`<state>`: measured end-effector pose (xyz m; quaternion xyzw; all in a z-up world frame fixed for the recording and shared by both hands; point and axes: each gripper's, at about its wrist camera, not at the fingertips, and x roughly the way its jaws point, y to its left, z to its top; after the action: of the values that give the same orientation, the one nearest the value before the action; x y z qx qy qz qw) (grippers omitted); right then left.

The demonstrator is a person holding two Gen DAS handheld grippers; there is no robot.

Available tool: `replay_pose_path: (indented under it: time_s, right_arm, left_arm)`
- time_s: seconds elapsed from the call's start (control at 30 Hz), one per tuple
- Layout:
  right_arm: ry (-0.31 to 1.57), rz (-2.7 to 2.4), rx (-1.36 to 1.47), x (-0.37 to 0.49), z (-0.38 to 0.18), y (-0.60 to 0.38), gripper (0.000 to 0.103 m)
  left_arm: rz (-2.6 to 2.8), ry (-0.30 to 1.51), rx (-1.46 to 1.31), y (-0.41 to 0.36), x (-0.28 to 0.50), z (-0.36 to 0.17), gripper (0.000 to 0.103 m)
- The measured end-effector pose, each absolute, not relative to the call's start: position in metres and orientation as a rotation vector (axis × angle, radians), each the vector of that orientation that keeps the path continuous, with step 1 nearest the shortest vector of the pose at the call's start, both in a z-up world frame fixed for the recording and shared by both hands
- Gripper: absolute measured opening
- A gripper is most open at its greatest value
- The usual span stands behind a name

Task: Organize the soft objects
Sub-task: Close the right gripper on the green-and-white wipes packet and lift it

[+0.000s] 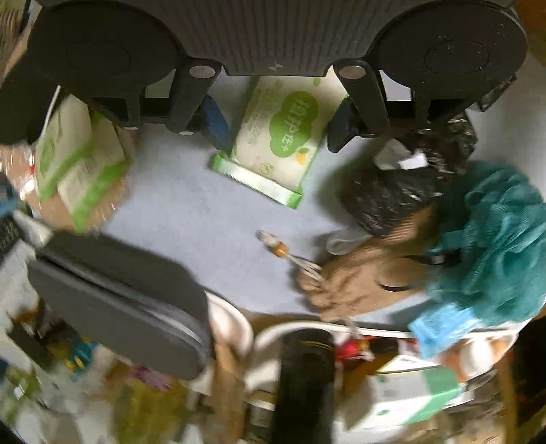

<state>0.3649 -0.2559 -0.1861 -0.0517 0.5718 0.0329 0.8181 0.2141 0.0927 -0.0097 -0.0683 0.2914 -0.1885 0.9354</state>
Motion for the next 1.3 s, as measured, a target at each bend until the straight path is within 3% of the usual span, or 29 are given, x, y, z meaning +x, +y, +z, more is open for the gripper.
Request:
replay_pose_path:
  time_s: [0.17,0.23,0.27,0.3,0.53,1.3]
  right_arm:
    - [1.267,0.051,0.026,0.363,-0.194,-0.269,0.076]
    - [1.267,0.047,0.033,0.362,-0.192,-0.269,0.066]
    - [1.268,0.041,0.038,0.361,-0.190,-0.269,0.055]
    - [1.270,0.026,0.025,0.361,-0.189,-0.267,0.052]
    - [1.224,0.009,0.005,0.359,-0.176,-0.265,0.051]
    - [0.943,0.160,-0.006,0.282,-0.038,-0.247,0.051]
  left_arm:
    - [-0.387,0.586,-0.130,0.091,0.211,-0.007,0.041]
    - [-0.388,0.583,-0.126,0.091,0.210,-0.005,0.041]
    - [-0.388,0.584,-0.124,0.090,0.210,-0.005,0.041]
    - [-0.388,0.588,-0.122,0.089,0.210,-0.004,0.041]
    - [-0.381,0.574,-0.106,0.086,0.205,0.002,0.041]
    - [-0.490,0.564,-0.077,0.064,0.164,0.038,0.041]
